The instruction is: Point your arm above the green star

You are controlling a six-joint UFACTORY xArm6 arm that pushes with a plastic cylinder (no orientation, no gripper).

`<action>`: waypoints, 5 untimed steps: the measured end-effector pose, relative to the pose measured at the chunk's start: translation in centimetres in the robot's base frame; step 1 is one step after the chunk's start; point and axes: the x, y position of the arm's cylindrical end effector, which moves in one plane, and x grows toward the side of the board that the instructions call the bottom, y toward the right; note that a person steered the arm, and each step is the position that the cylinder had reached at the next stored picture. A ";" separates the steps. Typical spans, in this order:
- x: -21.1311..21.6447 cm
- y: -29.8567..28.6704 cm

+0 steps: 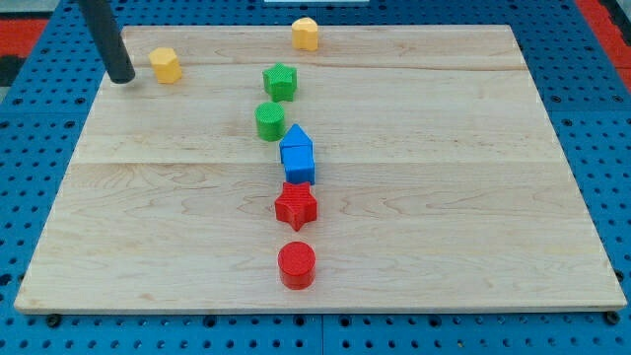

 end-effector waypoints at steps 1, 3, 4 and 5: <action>-1.2 3.5; -1.8 5.8; 0.4 4.7; 1.6 7.3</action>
